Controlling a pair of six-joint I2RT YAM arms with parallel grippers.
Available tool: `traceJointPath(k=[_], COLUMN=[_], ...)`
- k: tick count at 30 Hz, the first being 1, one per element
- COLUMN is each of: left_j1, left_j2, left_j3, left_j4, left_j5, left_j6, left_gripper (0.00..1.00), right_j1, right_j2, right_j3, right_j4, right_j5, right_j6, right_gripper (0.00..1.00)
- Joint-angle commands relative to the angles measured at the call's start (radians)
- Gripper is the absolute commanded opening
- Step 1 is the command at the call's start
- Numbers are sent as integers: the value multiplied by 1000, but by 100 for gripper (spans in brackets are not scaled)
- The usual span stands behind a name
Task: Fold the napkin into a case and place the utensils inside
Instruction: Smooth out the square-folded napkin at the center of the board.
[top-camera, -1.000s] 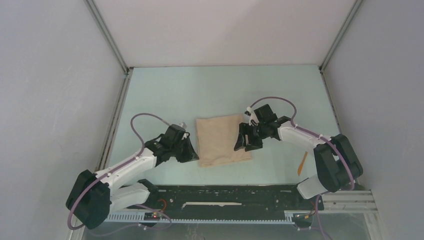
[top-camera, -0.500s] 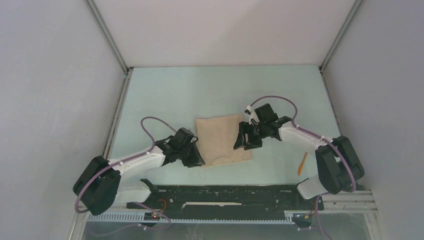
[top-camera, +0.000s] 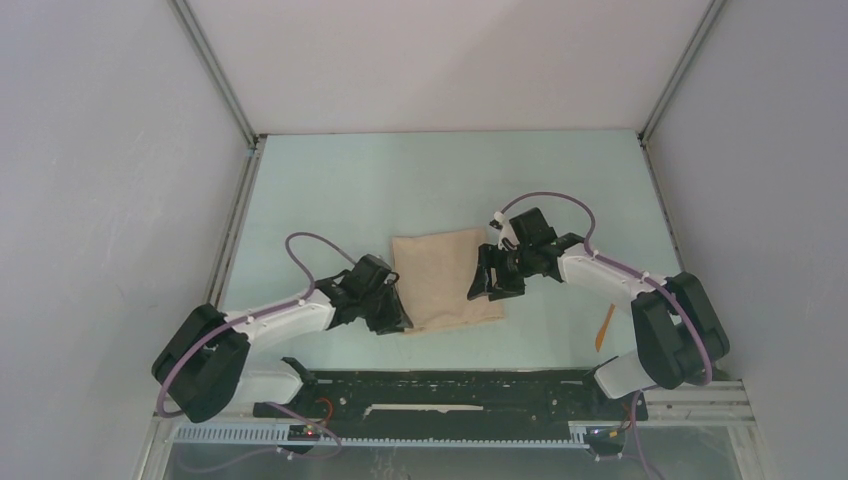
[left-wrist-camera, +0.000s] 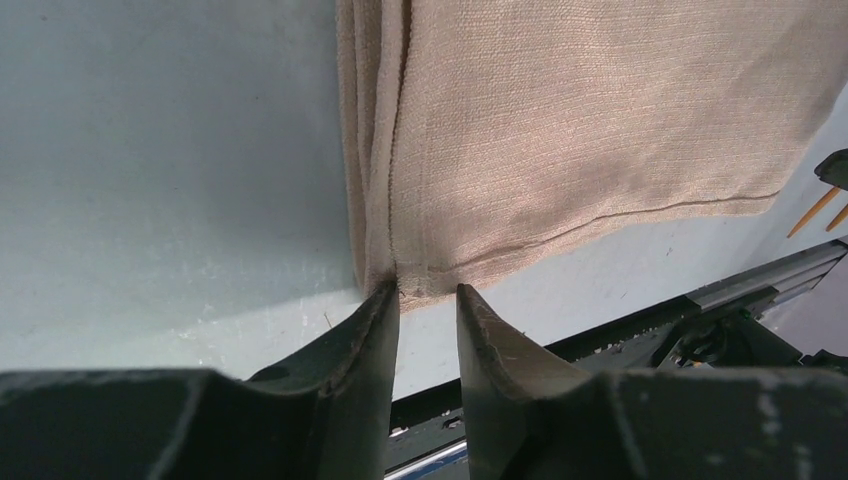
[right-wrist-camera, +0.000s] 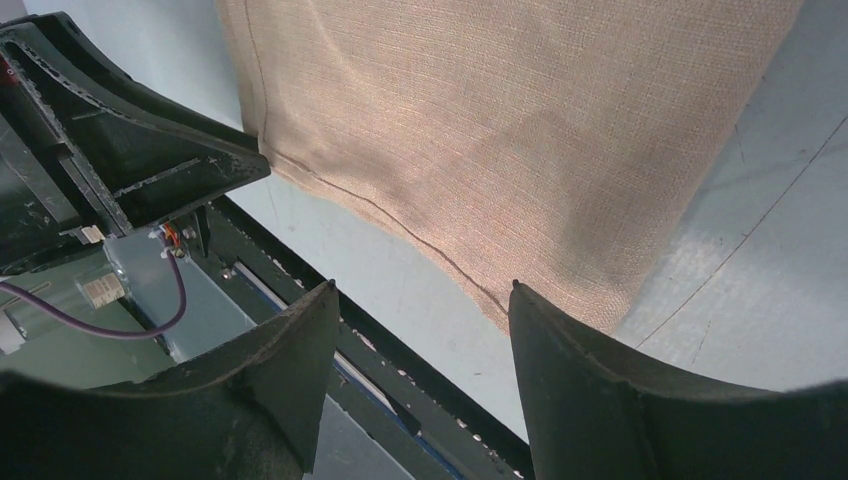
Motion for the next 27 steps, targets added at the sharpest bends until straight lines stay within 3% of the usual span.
traceJointPath(k=[1,10,23,27], left_j1=[-6,-14,-66,-74], left_j2=[9,50,38,-10], left_j3=[42,75,158,137], left_j4=[23,-11,-135,-161], left_j5=[-23,-64,-129,-133], left_j6=[15,2,23,12], left_gripper=[37,36,14,13], right_j1=[-7,-6,-6,-7], right_j2=[-33,-35,-36,-28], right_j3=[-5,-8,-24,-23], right_j4=[23,25,46,50], right_j5=[-9,-10,-17,-13], right_j6=[6,8,9,9], right_gripper=[71,70,70,70])
